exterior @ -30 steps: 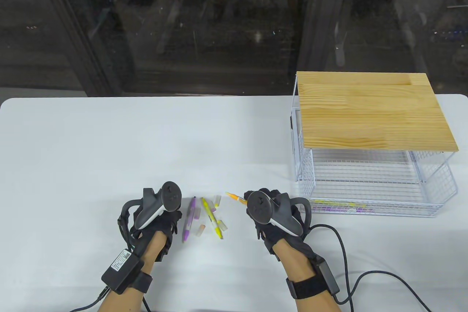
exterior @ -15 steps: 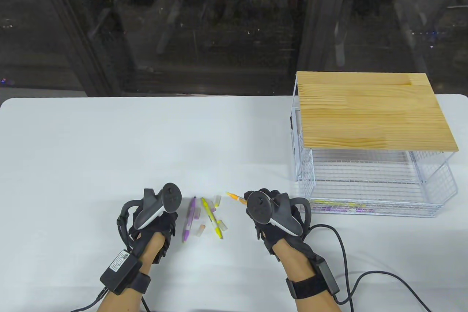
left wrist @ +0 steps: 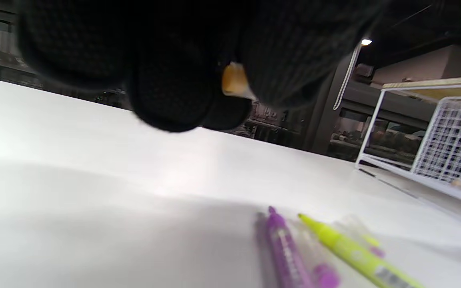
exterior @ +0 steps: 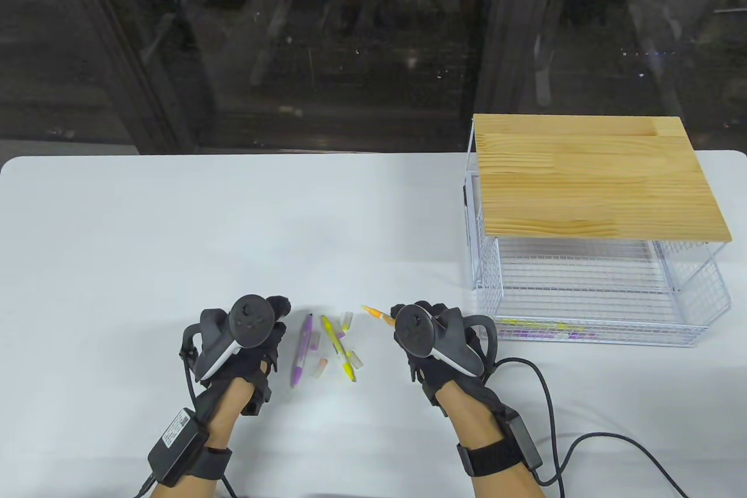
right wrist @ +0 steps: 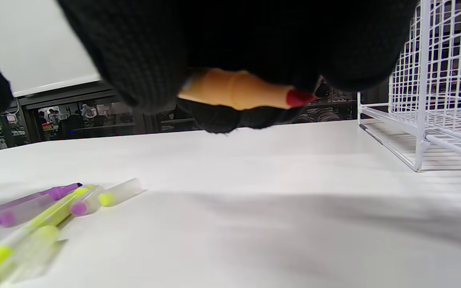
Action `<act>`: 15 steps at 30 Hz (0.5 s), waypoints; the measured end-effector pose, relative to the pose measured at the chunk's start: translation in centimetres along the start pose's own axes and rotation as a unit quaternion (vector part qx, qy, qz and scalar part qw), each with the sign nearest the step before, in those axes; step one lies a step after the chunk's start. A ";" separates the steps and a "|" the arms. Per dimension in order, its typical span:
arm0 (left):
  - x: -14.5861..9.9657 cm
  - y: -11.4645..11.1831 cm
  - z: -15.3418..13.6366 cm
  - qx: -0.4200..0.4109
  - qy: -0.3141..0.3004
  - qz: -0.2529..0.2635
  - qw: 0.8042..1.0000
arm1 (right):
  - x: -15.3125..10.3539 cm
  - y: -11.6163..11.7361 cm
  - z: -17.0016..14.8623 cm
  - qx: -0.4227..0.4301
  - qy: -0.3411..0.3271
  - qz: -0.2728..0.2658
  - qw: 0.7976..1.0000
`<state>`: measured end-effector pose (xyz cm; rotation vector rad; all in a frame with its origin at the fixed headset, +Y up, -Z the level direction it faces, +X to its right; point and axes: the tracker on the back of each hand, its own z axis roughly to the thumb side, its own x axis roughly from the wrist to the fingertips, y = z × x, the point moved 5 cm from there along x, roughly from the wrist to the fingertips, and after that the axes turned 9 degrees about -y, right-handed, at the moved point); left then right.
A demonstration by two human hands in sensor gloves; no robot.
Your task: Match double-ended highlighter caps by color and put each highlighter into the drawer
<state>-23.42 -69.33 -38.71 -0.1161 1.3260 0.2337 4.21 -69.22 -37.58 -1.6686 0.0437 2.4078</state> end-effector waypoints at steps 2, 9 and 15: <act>-0.3 0.3 0.4 0.000 -0.006 -0.002 1.000 | 0.0 0.0 0.0 0.000 0.000 0.000 1.000; -0.9 1.1 1.3 -0.019 -0.028 0.018 0.999 | 0.0 0.0 0.1 -0.001 -0.002 -0.002 1.000; -1.1 1.2 1.7 -0.038 -0.036 0.025 0.998 | -0.1 -0.3 0.3 0.001 -0.005 -0.009 1.000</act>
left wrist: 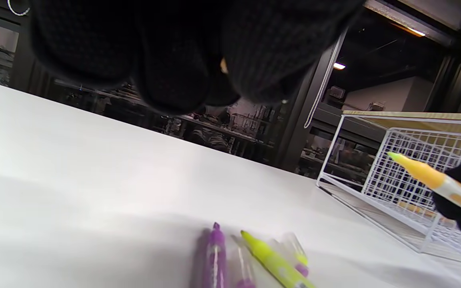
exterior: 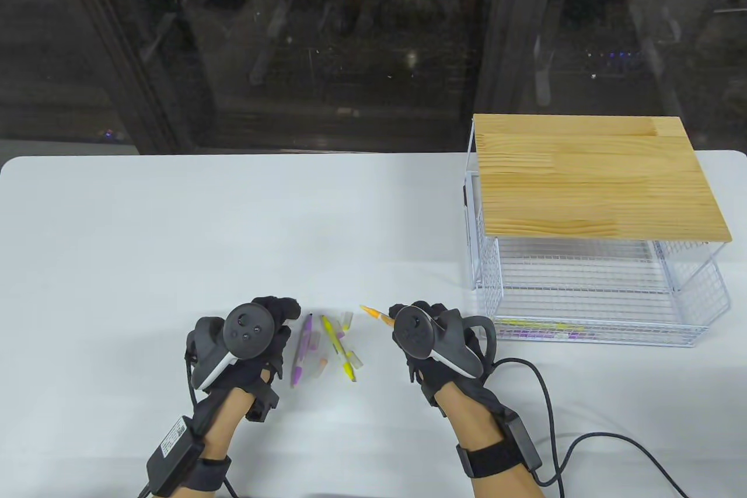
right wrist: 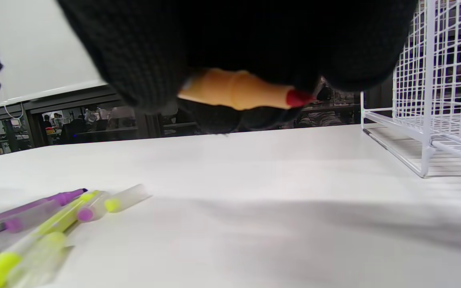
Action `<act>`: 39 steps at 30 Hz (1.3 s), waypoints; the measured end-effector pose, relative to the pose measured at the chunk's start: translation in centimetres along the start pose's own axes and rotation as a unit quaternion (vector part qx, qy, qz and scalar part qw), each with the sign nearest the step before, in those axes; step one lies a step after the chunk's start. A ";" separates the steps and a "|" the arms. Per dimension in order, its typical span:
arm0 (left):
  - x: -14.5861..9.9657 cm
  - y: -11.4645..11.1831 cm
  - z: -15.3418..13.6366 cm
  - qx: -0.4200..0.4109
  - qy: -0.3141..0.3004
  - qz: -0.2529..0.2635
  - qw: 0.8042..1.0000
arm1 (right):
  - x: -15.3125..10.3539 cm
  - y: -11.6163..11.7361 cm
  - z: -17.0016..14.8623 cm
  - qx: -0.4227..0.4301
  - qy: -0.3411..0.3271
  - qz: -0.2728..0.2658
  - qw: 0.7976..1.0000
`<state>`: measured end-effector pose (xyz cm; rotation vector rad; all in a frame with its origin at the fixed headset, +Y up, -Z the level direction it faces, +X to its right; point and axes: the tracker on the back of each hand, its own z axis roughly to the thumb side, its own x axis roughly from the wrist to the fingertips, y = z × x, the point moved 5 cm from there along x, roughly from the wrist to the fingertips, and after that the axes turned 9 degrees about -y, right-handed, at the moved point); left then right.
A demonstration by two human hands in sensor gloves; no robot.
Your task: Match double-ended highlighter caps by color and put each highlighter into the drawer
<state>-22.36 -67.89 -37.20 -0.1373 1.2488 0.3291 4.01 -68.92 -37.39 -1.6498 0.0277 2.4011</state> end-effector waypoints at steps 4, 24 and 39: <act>0.1 -0.5 0.2 -0.008 -0.002 -0.017 1.000 | 0.0 0.0 0.2 0.001 -0.003 -0.002 1.000; 0.4 -1.9 0.3 -0.029 -0.015 -0.027 0.999 | -0.4 -0.5 3.2 0.009 -0.059 -0.017 0.998; 0.5 -2.6 1.1 -0.044 -0.033 -0.035 0.998 | -0.5 0.1 5.1 -0.004 -0.092 -0.010 0.996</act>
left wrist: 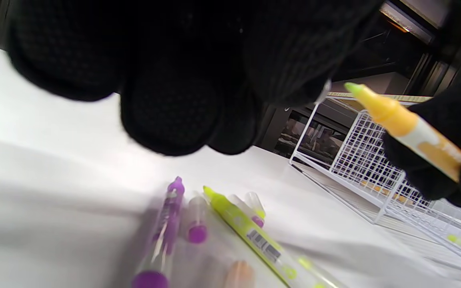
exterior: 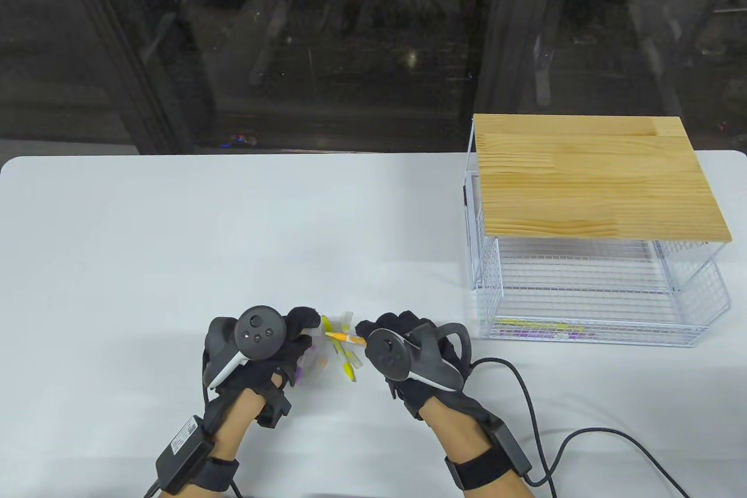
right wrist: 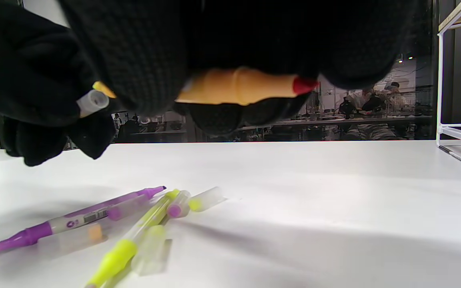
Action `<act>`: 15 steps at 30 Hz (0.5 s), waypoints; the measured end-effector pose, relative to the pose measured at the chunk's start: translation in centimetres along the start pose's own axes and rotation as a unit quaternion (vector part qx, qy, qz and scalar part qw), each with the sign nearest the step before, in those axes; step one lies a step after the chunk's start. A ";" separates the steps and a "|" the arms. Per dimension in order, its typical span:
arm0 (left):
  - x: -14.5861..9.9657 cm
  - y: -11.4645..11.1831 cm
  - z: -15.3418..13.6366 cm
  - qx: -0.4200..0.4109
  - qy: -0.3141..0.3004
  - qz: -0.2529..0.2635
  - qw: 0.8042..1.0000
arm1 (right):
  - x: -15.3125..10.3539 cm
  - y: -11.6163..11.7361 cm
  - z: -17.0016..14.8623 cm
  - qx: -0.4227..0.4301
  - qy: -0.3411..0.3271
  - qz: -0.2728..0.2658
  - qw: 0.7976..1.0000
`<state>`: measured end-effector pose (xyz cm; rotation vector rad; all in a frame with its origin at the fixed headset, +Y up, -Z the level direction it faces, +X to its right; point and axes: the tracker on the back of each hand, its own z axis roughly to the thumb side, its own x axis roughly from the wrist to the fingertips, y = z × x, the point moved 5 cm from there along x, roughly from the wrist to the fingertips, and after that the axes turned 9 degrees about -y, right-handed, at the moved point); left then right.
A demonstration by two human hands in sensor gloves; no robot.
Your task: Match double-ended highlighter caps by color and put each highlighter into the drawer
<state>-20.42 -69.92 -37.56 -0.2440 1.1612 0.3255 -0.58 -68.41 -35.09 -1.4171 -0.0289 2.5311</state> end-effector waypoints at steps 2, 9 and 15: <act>0.1 -0.2 0.3 -0.001 -0.008 -0.005 1.000 | 0.0 0.2 0.2 -0.003 -0.002 0.002 1.000; 0.2 -0.9 0.9 -0.002 -0.022 -0.018 1.000 | 0.1 0.5 0.5 -0.012 -0.005 0.007 1.000; 0.3 -1.2 1.2 -0.006 -0.035 -0.024 0.999 | 0.1 0.4 0.5 -0.016 -0.006 0.004 1.000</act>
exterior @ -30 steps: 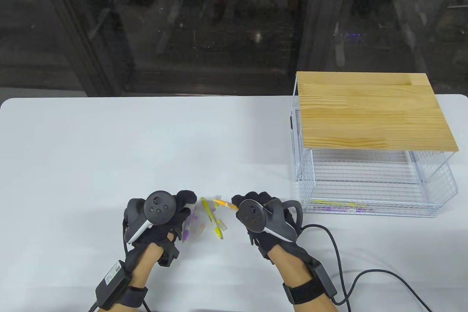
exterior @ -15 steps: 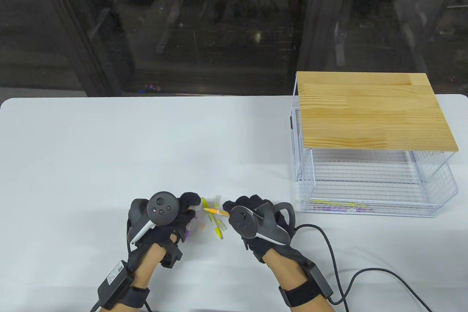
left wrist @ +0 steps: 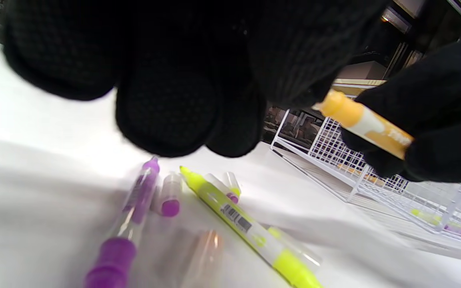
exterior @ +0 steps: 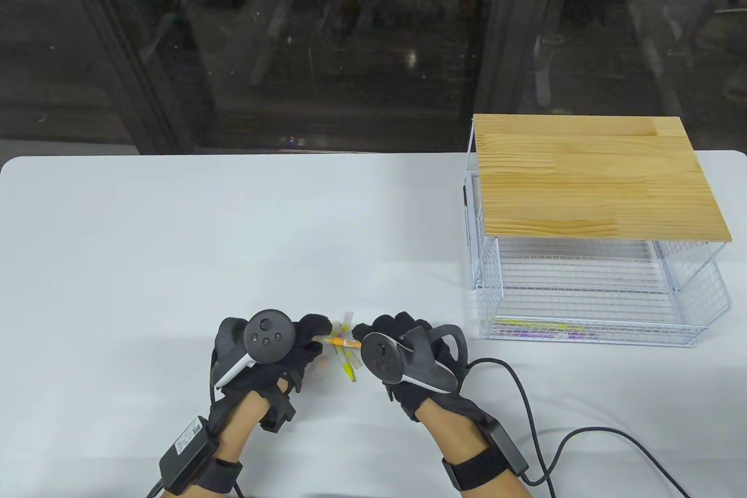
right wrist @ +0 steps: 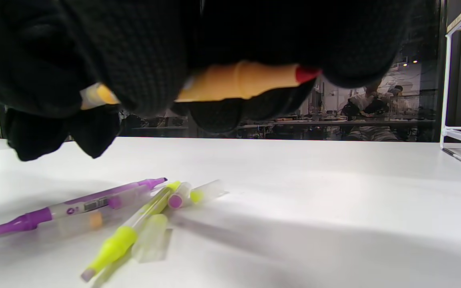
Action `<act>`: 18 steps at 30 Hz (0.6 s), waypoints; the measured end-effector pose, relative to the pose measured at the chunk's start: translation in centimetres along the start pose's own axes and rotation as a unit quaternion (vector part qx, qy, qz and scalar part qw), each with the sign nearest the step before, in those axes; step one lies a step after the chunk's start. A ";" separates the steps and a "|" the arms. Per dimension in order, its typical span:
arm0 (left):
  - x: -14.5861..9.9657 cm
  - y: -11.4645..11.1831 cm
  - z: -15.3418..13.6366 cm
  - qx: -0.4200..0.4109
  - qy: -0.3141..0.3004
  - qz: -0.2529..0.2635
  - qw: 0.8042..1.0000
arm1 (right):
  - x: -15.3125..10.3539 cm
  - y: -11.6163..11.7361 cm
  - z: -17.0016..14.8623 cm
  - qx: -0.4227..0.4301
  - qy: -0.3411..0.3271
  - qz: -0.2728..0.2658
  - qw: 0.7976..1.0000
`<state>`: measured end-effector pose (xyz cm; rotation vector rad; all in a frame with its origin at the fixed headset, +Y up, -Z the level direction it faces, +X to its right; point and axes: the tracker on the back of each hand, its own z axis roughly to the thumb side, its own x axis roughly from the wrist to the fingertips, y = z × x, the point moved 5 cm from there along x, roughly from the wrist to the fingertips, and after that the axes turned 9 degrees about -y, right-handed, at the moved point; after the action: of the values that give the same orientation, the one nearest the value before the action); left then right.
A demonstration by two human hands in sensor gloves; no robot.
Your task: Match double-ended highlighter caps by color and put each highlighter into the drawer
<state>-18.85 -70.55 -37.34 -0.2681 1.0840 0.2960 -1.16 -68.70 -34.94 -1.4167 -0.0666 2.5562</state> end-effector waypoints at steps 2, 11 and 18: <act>0.0 0.0 0.1 0.000 -0.003 0.001 1.000 | 0.0 -0.1 0.0 -0.003 0.001 -0.003 1.000; 0.0 -0.2 0.5 -0.001 -0.019 0.005 1.000 | 0.0 -0.2 -0.1 -0.005 -0.002 -0.014 1.000; -0.1 -0.1 1.4 -0.001 -0.038 0.015 0.999 | -0.1 -0.4 -0.3 0.002 -0.008 -0.022 1.000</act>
<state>-17.73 -70.14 -36.65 -0.2396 1.0135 0.3321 -0.79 -68.38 -34.92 -1.3794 -0.0943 2.5312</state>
